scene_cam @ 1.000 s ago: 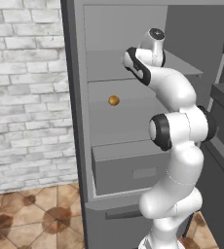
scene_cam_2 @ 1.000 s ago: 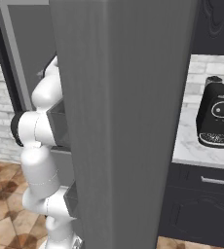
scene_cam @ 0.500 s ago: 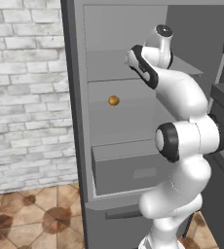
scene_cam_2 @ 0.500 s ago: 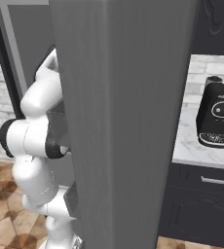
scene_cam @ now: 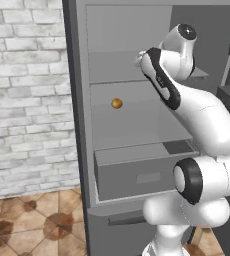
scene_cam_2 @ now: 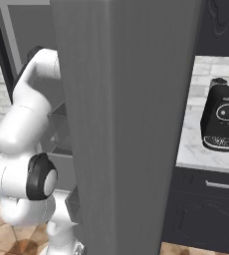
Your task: Take the fish out of the fridge, briefly rinse it in the sink, and place it on the tray next to the sink.
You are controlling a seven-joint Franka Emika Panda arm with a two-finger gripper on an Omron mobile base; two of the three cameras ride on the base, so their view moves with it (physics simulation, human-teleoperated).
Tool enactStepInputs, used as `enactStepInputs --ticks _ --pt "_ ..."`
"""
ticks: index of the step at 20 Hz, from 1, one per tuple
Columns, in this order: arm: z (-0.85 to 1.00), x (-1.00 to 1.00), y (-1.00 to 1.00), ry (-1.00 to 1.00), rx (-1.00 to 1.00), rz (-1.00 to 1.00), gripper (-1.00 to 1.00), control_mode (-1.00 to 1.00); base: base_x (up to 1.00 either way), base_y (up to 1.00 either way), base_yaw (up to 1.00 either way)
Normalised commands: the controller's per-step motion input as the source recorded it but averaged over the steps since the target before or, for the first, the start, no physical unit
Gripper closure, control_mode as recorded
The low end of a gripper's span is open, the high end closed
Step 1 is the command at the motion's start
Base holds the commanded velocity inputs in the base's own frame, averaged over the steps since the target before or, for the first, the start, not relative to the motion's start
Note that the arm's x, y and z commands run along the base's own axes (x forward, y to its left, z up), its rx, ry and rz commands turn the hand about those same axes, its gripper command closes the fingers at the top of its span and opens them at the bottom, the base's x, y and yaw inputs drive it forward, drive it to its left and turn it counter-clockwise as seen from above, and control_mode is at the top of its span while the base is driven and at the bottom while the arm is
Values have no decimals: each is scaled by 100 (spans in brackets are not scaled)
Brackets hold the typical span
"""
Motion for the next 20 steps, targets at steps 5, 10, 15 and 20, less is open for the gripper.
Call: enactStepInputs --ticks 5,10,15,20 --pt "72 -100 3 0 11 0 100 -100 0 0 0" --pt "-3 -100 15 0 1 0 100 -100 0 0 0" --pt "-75 -100 38 0 0 0 100 -100 0 0 0" --pt "-99 -100 41 0 0 0 100 -100 0 0 0"
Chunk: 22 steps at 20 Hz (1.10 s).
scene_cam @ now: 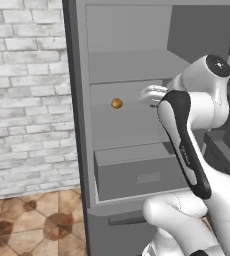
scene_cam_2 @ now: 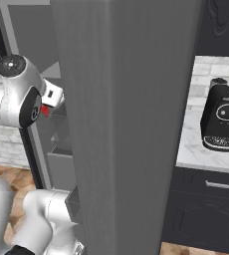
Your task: Take the fish out of the fridge, briefly rinse it in the sink, and place it on the tray next to the sink.
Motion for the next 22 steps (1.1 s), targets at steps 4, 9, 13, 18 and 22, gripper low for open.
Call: enactStepInputs --ticks 4,9,13,18,22 --pt "-99 -100 33 1 0 0 100 -100 0 0 0" --pt "-30 -94 -15 -12 -4 0 100 -100 0 0 0" --pt "0 -26 -22 -13 -1 0 100 -100 0 0 0" --pt "0 -5 0 1 0 0 100 -100 0 0 0" --pt "-12 -34 0 8 0 1 100 100 -50 0 12"
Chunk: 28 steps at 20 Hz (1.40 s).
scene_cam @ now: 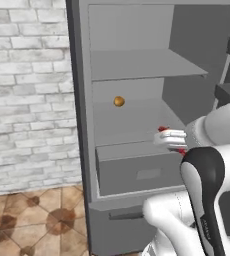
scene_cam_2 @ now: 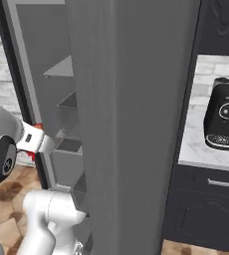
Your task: Take the fish out of the fridge, briefly rinse it in the sink, and place it on the tray next to the sink.
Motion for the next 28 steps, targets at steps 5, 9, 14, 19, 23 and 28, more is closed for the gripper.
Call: enactStepInputs --ticks 5,9,14,19,23,28 --pt "0 0 0 0 0 0 100 100 -96 5 54" --pt "0 0 0 0 0 0 100 100 -39 35 85" --pt "0 0 0 0 0 0 100 100 -12 41 90" --pt "0 0 0 0 0 0 100 100 -2 36 90" --pt "0 0 0 0 0 0 100 100 -2 29 92" --pt "0 0 0 0 0 0 100 100 0 15 93"
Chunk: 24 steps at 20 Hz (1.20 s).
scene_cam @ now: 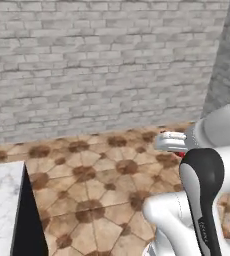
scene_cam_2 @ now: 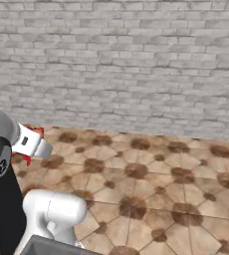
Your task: Take the fish out of the fridge, briefly rinse it in the sink, and place it on the tray next to the sink.
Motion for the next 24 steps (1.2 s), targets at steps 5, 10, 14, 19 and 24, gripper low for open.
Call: enactStepInputs --ticks 5,10,14,19,24 --pt "0 0 0 0 0 0 100 100 0 7 95" --pt "0 0 0 0 0 0 100 100 0 -2 89" --pt "0 0 0 0 0 0 100 100 -4 0 94" --pt "0 0 0 0 0 0 100 100 -39 -10 85" --pt "0 0 0 0 0 0 100 100 -39 -3 88"
